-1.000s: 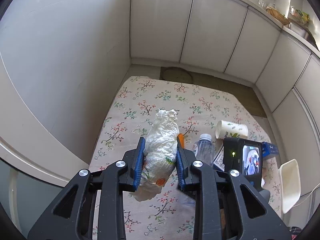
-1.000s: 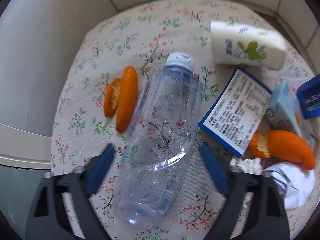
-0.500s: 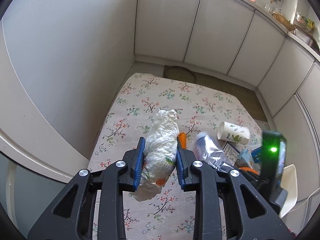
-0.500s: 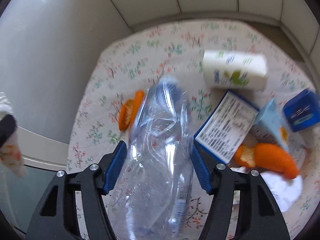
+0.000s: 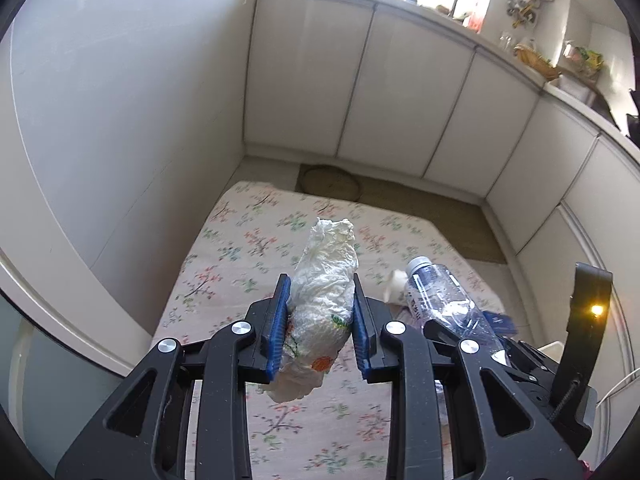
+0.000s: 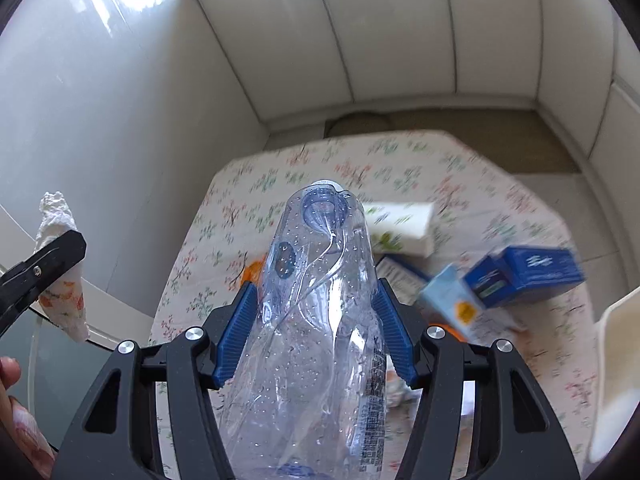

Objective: Collect trash
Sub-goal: 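Carry the bottle to the white bin and open the right tool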

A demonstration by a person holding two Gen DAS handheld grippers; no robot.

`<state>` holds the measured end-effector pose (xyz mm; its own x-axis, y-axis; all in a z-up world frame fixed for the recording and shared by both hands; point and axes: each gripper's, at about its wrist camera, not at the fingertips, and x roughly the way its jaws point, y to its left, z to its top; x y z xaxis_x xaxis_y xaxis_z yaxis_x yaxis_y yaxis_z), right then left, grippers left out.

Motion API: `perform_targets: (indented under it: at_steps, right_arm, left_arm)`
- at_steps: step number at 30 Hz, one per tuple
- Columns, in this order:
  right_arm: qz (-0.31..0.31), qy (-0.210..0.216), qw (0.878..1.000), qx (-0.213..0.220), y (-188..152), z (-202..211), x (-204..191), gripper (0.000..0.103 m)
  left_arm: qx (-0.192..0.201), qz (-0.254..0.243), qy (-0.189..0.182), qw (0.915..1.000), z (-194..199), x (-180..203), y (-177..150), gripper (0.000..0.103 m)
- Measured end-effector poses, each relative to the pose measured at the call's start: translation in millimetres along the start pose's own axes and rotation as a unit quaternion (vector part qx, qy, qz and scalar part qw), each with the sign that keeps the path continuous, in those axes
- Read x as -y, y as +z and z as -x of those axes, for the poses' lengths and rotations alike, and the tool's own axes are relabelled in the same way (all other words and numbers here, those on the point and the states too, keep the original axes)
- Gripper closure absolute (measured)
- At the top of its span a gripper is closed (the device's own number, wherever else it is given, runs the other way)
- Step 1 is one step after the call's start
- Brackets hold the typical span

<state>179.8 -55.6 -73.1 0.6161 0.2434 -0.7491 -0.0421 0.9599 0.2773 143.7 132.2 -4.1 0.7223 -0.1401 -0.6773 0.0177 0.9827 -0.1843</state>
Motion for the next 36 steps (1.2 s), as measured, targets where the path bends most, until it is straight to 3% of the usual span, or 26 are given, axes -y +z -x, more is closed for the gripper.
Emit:
perform_targets:
  at_steps: [13, 22, 28, 36]
  right_arm:
    - [0.005, -0.082, 0.990, 0.117, -3, 98, 61, 0.044]
    - [0.002, -0.178, 0.966, 0.186, -19, 156, 123, 0.044]
    - [-0.039, -0.240, 0.951, 0.192, -31, 174, 182, 0.044]
    - [-0.101, -0.304, 0.934, 0.156, -52, 180, 249, 0.043]
  left_arm:
    - [0.040, -0.017, -0.052, 0.9977, 21, 61, -7, 0.076]
    - [0.054, -0.043, -0.094, 0.9932, 20, 117, -18, 0.076]
    - [0.049, -0.063, -0.120, 0.9895, 15, 160, -31, 0.076]
    - [0.027, -0.109, -0.153, 0.9818, 4, 221, -54, 0.076]
